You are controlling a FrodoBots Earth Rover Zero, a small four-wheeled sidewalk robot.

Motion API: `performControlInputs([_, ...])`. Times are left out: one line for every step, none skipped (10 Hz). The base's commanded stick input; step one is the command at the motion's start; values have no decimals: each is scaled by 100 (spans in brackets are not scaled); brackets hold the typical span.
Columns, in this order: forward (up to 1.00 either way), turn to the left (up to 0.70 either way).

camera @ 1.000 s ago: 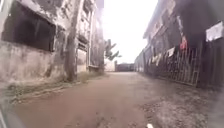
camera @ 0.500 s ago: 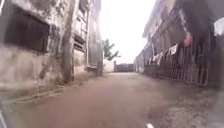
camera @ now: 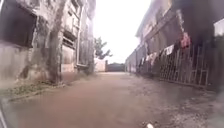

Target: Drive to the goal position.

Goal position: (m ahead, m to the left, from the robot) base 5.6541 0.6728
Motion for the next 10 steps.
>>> performControlInputs([70, -15])
performControlInputs([70, -28])
performControlInputs([70, -28])
performControlInputs([70, -25])
performControlInputs([70, -11])
performControlInputs([70, 0])
performControlInputs([70, 0])
performControlInputs([70, -4])
performControlInputs([70, -18])
performControlInputs([70, -23])
